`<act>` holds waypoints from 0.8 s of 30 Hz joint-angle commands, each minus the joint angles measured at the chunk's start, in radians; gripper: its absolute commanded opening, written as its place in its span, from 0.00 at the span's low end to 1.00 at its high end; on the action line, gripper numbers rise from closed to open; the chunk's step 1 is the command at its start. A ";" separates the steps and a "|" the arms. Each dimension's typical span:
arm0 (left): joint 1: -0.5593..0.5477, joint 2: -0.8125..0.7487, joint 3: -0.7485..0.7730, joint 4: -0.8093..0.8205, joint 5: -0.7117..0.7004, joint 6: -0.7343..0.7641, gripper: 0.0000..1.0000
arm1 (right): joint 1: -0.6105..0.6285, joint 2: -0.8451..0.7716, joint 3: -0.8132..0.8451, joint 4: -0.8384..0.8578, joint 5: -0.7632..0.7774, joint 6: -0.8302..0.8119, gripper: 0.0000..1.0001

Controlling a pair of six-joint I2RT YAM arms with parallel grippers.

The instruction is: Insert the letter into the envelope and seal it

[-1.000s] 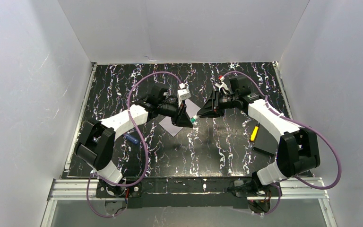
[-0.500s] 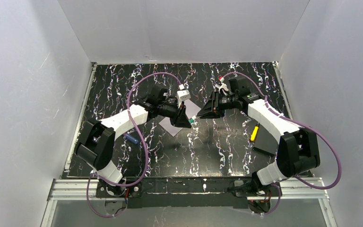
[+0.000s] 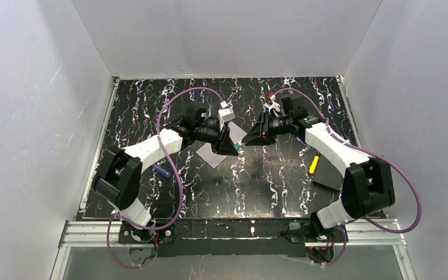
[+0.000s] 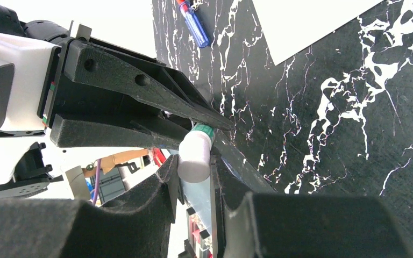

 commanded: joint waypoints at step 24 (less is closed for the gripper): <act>-0.054 -0.001 0.194 -0.330 -0.059 0.418 0.00 | 0.089 0.121 0.073 -0.246 -0.152 -0.275 0.01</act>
